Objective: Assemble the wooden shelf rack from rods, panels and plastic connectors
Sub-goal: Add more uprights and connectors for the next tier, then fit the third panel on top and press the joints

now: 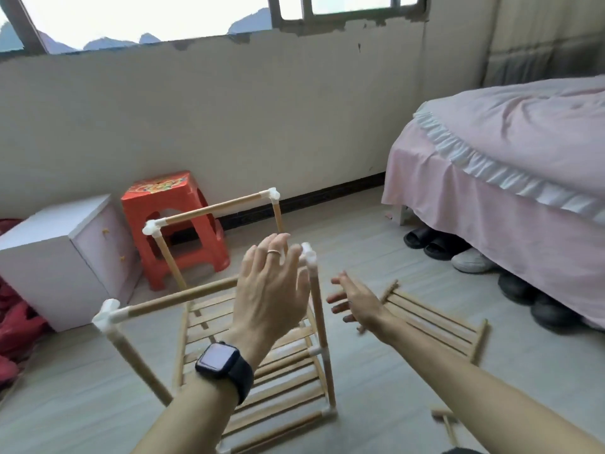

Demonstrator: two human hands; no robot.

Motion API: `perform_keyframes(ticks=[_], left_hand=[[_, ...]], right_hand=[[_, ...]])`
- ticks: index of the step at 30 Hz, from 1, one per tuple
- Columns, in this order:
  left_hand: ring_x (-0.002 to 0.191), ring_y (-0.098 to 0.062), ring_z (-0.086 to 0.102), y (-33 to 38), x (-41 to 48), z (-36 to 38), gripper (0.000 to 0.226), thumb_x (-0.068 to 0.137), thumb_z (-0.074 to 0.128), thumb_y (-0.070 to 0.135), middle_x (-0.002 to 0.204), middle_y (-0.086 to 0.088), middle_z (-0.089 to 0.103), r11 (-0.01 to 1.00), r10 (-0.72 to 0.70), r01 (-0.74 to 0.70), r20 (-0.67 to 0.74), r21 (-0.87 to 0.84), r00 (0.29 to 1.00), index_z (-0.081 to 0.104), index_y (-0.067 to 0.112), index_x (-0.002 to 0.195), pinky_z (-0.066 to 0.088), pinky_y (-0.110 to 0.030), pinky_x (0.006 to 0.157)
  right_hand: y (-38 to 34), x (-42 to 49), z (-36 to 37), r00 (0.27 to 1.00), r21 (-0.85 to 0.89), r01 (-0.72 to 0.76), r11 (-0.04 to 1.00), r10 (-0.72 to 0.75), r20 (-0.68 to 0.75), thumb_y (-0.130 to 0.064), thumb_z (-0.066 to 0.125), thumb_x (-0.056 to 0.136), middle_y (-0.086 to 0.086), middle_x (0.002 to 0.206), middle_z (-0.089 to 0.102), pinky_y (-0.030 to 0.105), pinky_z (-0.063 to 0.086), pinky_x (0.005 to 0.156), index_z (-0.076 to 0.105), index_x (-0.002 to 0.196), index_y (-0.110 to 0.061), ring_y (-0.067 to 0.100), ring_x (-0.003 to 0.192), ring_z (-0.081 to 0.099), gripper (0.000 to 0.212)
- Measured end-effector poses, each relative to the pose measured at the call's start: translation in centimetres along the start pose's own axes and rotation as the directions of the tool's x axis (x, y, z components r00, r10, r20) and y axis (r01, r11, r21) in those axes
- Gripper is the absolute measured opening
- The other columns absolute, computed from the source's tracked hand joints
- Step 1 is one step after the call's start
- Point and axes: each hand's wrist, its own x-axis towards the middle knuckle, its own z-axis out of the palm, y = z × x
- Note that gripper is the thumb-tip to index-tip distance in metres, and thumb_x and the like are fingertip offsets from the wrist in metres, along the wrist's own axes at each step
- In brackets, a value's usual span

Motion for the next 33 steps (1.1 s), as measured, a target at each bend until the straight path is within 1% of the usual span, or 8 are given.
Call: perform_keyframes(ticks=[4, 9, 12, 15, 21, 28, 30, 33], left_hand=[[0.111, -0.026, 0.057, 7.7, -0.5, 6.7, 0.036, 0.084, 0.063, 0.024, 0.126, -0.009, 0.06, 0.948, 0.278, -0.269, 0.034, -0.17, 0.96, 0.061, 0.015, 0.119, 0.051, -0.041, 0.091], [0.133, -0.024, 0.045, 13.3, -5.2, 17.4, 0.046, 0.094, 0.052, 0.025, 0.149, -0.002, 0.046, 0.945, 0.226, -0.039, 0.562, -0.324, 0.796, 0.047, 0.025, 0.14, 0.041, -0.038, 0.104], [0.139, -0.025, 0.036, 13.8, -8.3, 24.1, 0.05, 0.099, 0.045, 0.025, 0.156, -0.002, 0.035, 0.948, 0.145, 0.154, 0.807, -0.28, 0.573, 0.035, 0.025, 0.148, 0.038, -0.04, 0.105], [0.142, -0.027, 0.034, 13.7, -11.4, 29.6, 0.054, 0.1, 0.044, 0.027, 0.158, -0.005, 0.033, 0.934, 0.104, 0.282, 0.922, -0.219, 0.373, 0.031, 0.023, 0.152, 0.04, -0.041, 0.108], [0.144, -0.03, 0.031, 13.0, -16.4, 36.7, 0.056, 0.102, 0.039, 0.034, 0.162, -0.007, 0.025, 0.946, 0.083, 0.304, 0.989, -0.116, 0.119, 0.027, 0.022, 0.155, 0.036, -0.045, 0.113], [0.141, -0.031, 0.037, 12.7, -17.4, 37.5, 0.051, 0.103, 0.036, 0.039, 0.163, -0.004, 0.024, 0.947, 0.097, 0.306, 0.995, -0.096, 0.012, 0.035, 0.021, 0.151, 0.039, -0.043, 0.11], [0.14, -0.029, 0.041, 12.4, -15.9, 36.8, 0.051, 0.104, 0.035, 0.038, 0.159, -0.005, 0.033, 0.931, 0.089, 0.357, 0.996, -0.08, -0.008, 0.036, 0.02, 0.152, 0.042, -0.043, 0.108], [0.135, -0.026, 0.047, 12.3, -12.7, 34.6, 0.051, 0.105, 0.037, 0.036, 0.155, -0.006, 0.039, 0.919, 0.081, 0.384, 0.995, -0.095, 0.053, 0.036, 0.021, 0.154, 0.044, -0.039, 0.103]], right_hand=[[11.8, -1.1, -4.7, 0.947, 0.034, -0.303, 0.952, 0.305, -0.101, -0.054, 0.041, 0.103, 0.002, 0.102, 0.069, 0.027, 0.046, 0.064, 0.057, 0.112, -0.026, 0.016, 0.076, 0.061, 0.034], [24.7, -3.7, -10.4, 0.807, 0.043, -0.544, 0.838, 0.537, -0.245, -0.034, 0.051, 0.101, 0.006, 0.082, 0.06, 0.024, 0.033, 0.052, 0.053, 0.091, -0.018, 0.016, 0.059, 0.055, 0.019], [29.3, -3.3, -13.2, 0.7, 0.01, -0.656, 0.754, 0.614, -0.366, -0.035, 0.058, 0.098, 0.008, 0.099, 0.067, 0.031, 0.047, 0.066, 0.057, 0.103, -0.011, 0.026, 0.087, 0.068, 0.024], [32.6, -1.4, -15.5, 0.609, -0.03, -0.733, 0.679, 0.636, -0.474, -0.041, 0.059, 0.097, 0.016, 0.124, 0.063, 0.034, 0.045, 0.087, 0.053, 0.123, -0.006, 0.035, 0.117, 0.059, 0.044], [37.0, 3.9, -17.6, 0.515, -0.079, -0.814, 0.576, 0.651, -0.558, -0.05, 0.056, 0.099, 0.03, 0.147, 0.045, 0.043, 0.043, 0.107, 0.036, 0.141, 0.009, 0.043, 0.134, 0.048, 0.076], [37.8, 5.8, -18.1, 0.505, -0.166, -0.842, 0.513, 0.641, -0.578, -0.031, 0.067, 0.091, 0.027, 0.139, 0.052, 0.041, 0.051, 0.095, 0.035, 0.139, 0.006, 0.041, 0.124, 0.057, 0.069], [37.3, 5.4, -18.1, 0.467, -0.018, -0.822, 0.569, 0.656, -0.592, -0.03, 0.058, 0.092, 0.022, 0.13, 0.057, 0.044, 0.057, 0.08, 0.042, 0.137, 0.001, 0.04, 0.107, 0.066, 0.057], [35.5, 4.3, -18.0, 0.279, 0.353, -0.703, 0.618, 0.695, -0.663, -0.025, 0.042, 0.098, 0.027, 0.13, 0.059, 0.047, 0.058, 0.076, 0.047, 0.134, 0.003, 0.043, 0.104, 0.065, 0.045]])
